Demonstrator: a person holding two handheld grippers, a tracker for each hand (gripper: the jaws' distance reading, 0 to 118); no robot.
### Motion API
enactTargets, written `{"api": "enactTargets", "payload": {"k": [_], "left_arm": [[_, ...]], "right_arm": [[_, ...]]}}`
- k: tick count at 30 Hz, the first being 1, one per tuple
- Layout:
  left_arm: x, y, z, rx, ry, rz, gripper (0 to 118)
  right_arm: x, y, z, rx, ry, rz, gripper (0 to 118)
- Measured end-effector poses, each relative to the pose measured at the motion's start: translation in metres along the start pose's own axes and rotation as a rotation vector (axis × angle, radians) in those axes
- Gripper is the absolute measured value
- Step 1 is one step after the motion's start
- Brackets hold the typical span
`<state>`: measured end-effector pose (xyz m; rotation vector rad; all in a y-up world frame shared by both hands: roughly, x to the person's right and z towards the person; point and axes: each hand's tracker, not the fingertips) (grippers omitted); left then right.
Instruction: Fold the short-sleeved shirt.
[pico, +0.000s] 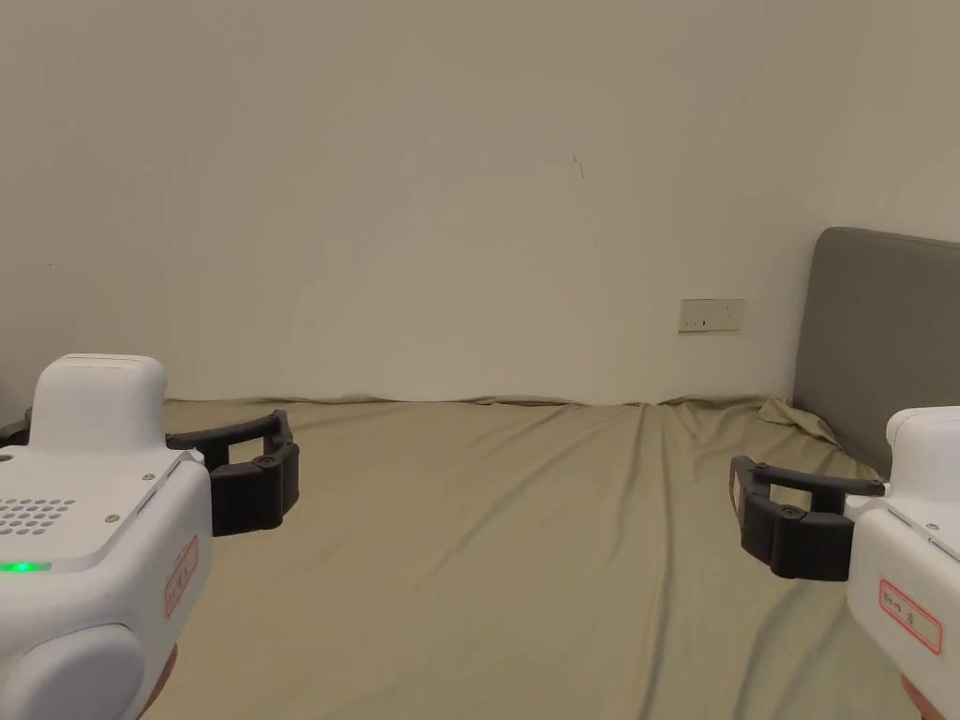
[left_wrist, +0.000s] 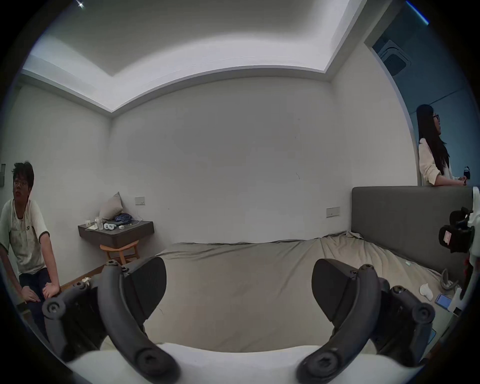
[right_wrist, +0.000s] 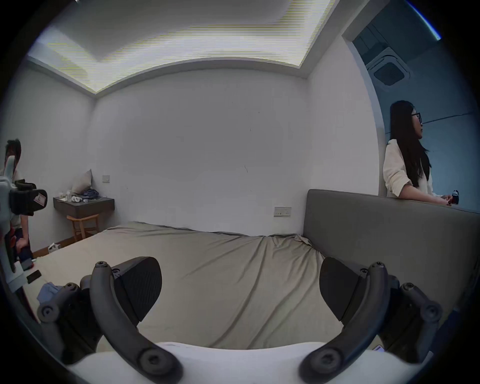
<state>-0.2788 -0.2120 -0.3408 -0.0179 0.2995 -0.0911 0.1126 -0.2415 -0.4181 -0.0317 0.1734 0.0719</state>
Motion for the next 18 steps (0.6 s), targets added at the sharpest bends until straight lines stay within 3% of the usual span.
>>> {"api": "enactTargets", "payload": {"k": [18], "left_arm": [[-0.0028, -0.0036, -0.0033, -0.015, 0.0, 0.028, 117]], "right_arm": [[0.002, 0.0035, -0.0008, 0.003, 0.021, -0.017, 118]]}}
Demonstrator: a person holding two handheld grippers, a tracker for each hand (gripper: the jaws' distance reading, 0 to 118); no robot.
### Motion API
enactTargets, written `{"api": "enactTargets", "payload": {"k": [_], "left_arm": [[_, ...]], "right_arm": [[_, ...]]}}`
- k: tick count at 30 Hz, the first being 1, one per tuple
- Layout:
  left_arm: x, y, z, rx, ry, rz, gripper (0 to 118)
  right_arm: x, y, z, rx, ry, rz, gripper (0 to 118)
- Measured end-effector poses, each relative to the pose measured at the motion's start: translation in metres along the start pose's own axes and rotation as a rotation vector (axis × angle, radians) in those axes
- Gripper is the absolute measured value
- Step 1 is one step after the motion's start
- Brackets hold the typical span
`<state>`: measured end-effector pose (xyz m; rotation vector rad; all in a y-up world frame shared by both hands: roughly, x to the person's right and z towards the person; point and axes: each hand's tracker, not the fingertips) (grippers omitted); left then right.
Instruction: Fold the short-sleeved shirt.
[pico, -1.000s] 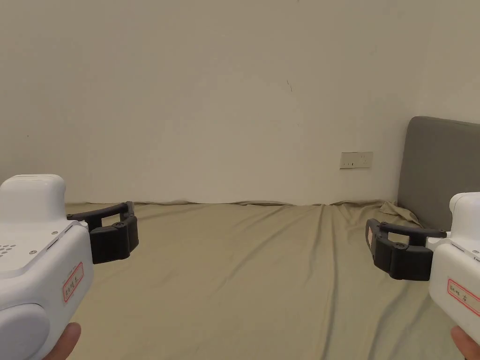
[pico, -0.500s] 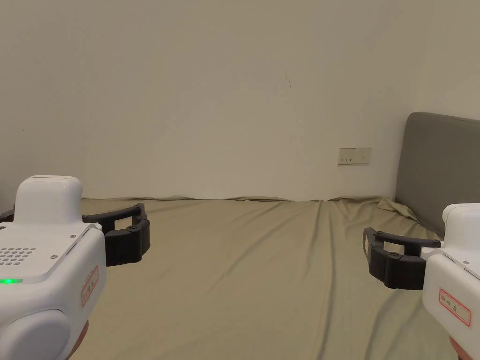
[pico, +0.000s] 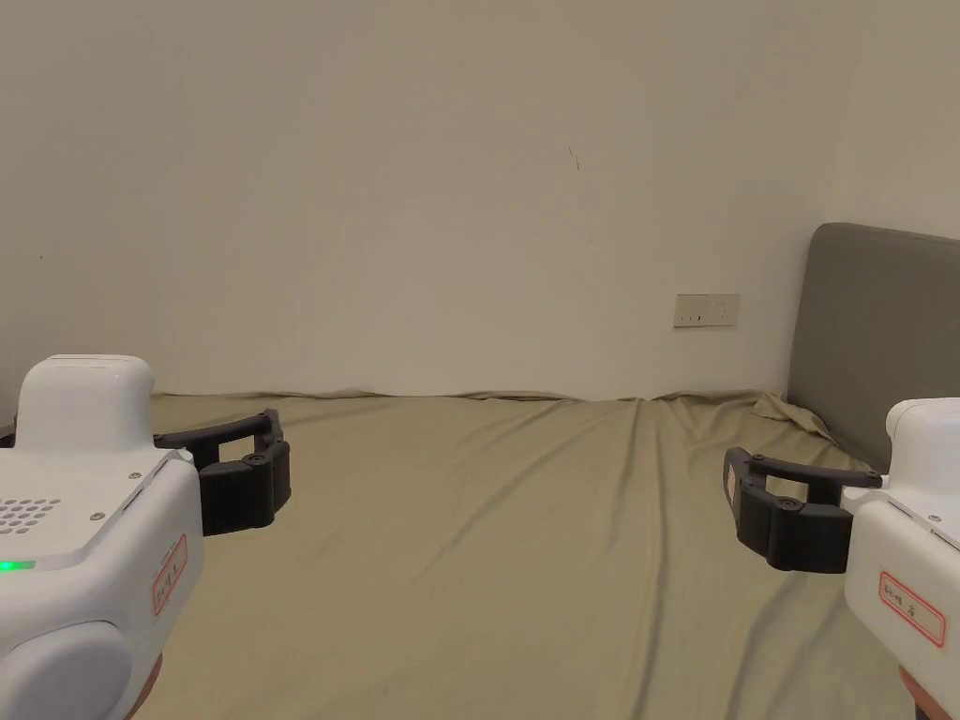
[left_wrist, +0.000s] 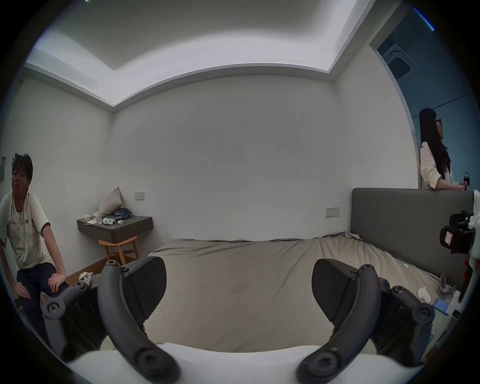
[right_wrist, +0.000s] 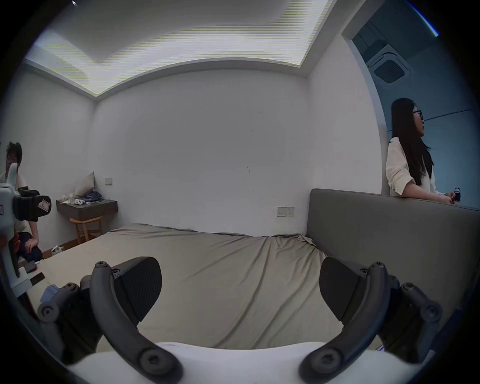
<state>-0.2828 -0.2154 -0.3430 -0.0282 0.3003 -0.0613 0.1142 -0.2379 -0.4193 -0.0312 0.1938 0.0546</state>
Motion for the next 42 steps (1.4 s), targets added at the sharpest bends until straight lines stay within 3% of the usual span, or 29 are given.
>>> {"api": "enactTargets", "payload": {"k": [26, 32, 39, 42], "left_arm": [[-0.0022, -0.0011, -0.0013, -0.008, -0.001, 0.0, 117], [-0.0023, 0.0, -0.0012, -0.004, 0.0, -0.004, 117], [-0.0021, -0.0004, -0.0026, -0.004, -0.006, -0.009, 117], [-0.0015, -0.0017, -0.0031, -0.004, -0.004, -0.011, 117]], "right_arm": [[0.0065, 0.0006, 0.0025, 0.011, 0.028, -0.031, 118], [-0.0016, 0.0001, 0.002, 0.003, 0.022, 0.009, 118], [-0.002, -0.0021, 0.0021, 0.021, 0.062, -0.013, 118], [0.0022, -0.0016, 0.0022, 0.005, 0.133, -0.057, 118]]}}
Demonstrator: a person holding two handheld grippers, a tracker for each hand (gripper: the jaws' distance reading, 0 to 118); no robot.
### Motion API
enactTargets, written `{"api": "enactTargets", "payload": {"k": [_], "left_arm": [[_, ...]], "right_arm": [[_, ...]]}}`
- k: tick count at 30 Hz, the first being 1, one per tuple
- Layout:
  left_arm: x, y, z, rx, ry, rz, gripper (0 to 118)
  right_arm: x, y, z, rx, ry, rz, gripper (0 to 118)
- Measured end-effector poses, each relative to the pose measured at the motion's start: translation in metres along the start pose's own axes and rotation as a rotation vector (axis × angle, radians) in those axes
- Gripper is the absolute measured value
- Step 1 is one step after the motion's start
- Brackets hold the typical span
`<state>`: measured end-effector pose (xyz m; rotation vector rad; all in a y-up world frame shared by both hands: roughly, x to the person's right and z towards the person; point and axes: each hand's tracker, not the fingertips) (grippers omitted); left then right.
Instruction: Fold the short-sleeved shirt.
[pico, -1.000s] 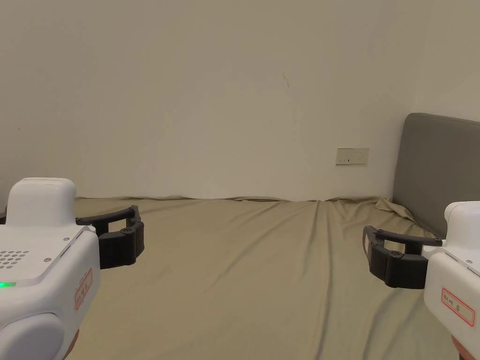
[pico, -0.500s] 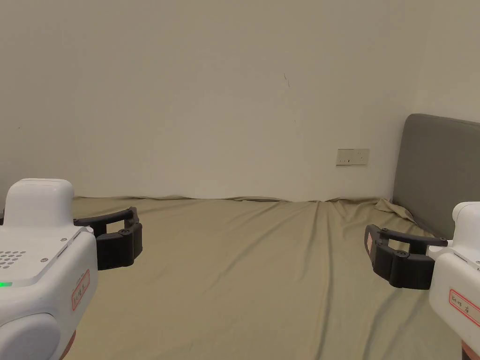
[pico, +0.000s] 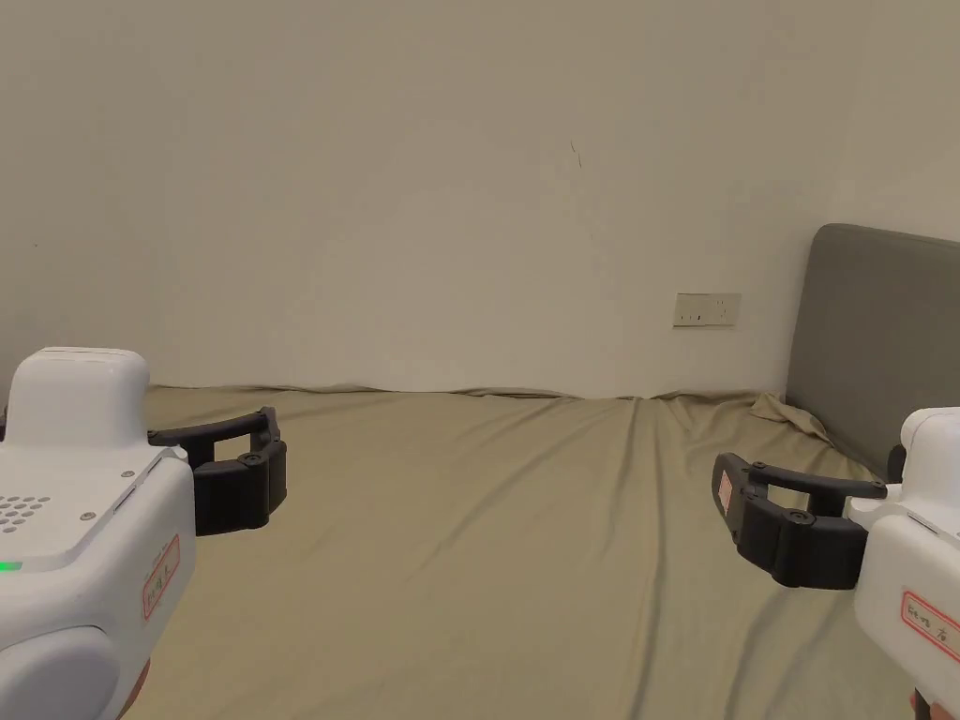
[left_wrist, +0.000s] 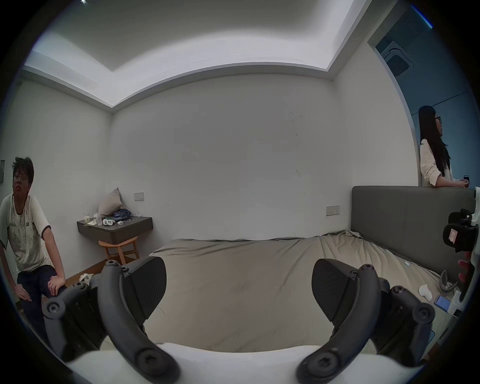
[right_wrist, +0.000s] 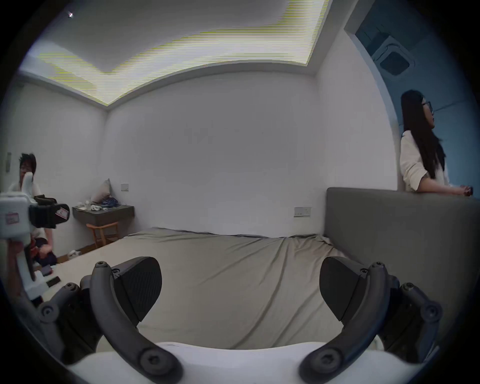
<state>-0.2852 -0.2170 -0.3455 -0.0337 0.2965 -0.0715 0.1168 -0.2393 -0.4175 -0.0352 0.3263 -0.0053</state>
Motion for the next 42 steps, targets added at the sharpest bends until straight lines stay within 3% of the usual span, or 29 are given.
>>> {"api": "enactTargets", "payload": {"k": [3, 6, 8, 13, 18, 27, 32, 35, 38, 42], "left_arm": [[0.001, -0.002, -0.001, -0.003, -0.001, 0.004, 117], [0.001, -0.003, -0.002, -0.011, -0.007, 0.006, 117], [0.002, -0.004, -0.003, -0.017, -0.011, 0.0, 117], [0.006, -0.006, -0.004, -0.019, -0.009, -0.019, 117], [0.009, -0.006, -0.005, -0.022, -0.013, -0.038, 117], [0.013, -0.009, -0.007, -0.034, -0.021, -0.052, 117], [0.016, -0.011, -0.007, -0.036, -0.021, -0.069, 117], [0.018, -0.011, -0.007, -0.035, -0.032, -0.071, 117], [0.017, -0.01, -0.006, -0.026, -0.038, -0.059, 117], [0.016, -0.007, -0.007, -0.02, -0.035, -0.044, 117]], "right_arm": [[0.002, 0.001, 0.001, -0.004, 0.028, -0.035, 118], [-0.007, 0.001, -0.001, -0.011, -0.099, 0.033, 118], [-0.011, 0.0, -0.004, -0.02, -0.122, 0.062, 118], [-0.002, 0.0, -0.002, -0.038, 0.032, -0.063, 118], [-0.006, 0.005, 0.004, -0.012, 0.067, 0.002, 118], [-0.011, 0.022, 0.008, -0.034, 0.073, -0.076, 118], [-0.012, 0.023, 0.01, -0.036, 0.084, -0.051, 118], [-0.017, 0.022, 0.01, -0.02, 0.042, -0.008, 118], [-0.017, 0.027, 0.009, -0.088, 0.009, -0.022, 118], [-0.023, 0.022, 0.003, -0.115, -0.073, 0.04, 118]]}}
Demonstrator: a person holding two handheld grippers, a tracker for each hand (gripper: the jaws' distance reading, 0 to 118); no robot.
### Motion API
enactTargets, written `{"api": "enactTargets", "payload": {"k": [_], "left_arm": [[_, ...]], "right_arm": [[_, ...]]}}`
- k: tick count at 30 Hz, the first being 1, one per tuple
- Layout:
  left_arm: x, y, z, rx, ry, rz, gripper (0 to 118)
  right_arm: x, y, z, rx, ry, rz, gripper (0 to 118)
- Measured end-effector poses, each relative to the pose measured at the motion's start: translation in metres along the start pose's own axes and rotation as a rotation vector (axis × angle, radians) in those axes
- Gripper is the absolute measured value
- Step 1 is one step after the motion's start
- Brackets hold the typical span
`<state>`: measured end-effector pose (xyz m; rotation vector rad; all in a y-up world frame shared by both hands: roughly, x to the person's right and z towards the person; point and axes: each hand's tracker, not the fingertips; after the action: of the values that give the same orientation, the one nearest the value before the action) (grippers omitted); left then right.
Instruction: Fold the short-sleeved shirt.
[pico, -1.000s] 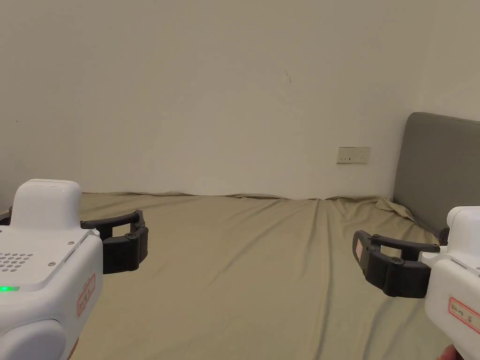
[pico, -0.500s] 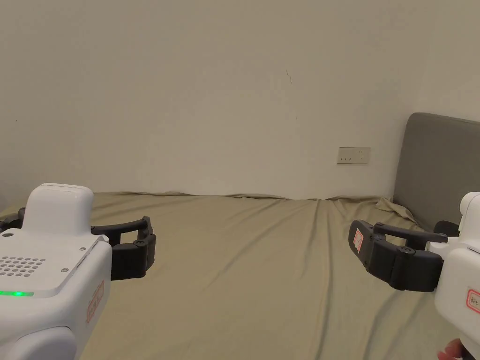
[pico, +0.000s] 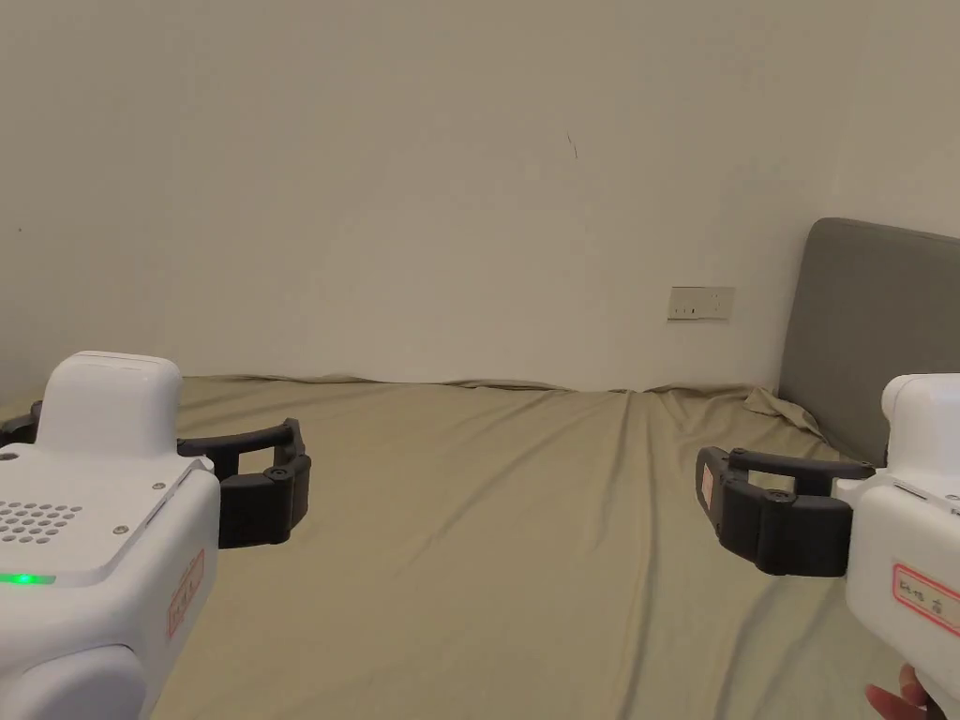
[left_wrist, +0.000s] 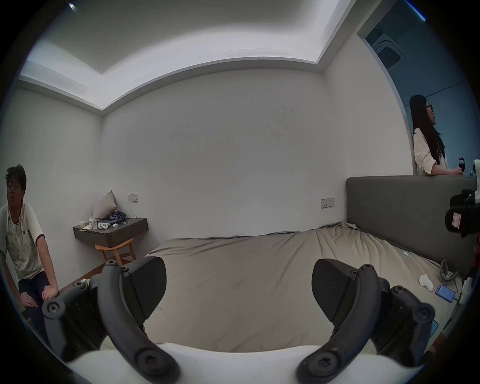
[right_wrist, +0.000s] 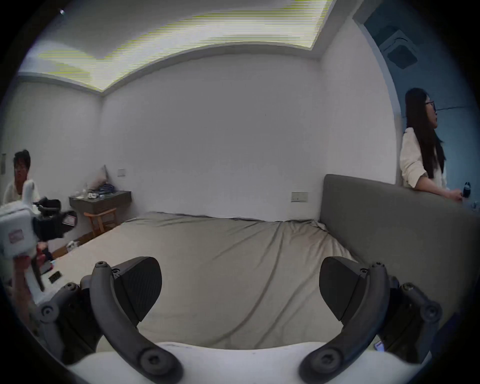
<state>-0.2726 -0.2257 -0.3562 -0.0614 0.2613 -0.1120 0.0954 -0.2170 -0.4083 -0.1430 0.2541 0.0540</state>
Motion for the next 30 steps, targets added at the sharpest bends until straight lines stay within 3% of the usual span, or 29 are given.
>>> {"api": "enactTargets", "payload": {"k": [2, 3, 7, 30], "left_arm": [[-0.0005, 0.0004, 0.0002, 0.005, 0.006, 0.002, 117], [-0.0009, 0.0003, 0.0009, 0.01, 0.01, 0.002, 117], [-0.0023, 0.0, 0.0006, 0.009, 0.015, -0.007, 117], [-0.0016, -0.0027, -0.0038, -0.014, 0.012, -0.017, 117]], "right_arm": [[-0.0037, -0.0055, -0.004, 0.037, -0.107, 0.047, 118], [-0.0032, -0.0082, -0.0047, 0.055, -0.103, 0.077, 118], [0.0018, -0.0127, -0.0003, 0.068, -0.01, 0.05, 118], [0.0052, -0.0083, -0.0016, 0.116, -0.027, 0.007, 118]]}}
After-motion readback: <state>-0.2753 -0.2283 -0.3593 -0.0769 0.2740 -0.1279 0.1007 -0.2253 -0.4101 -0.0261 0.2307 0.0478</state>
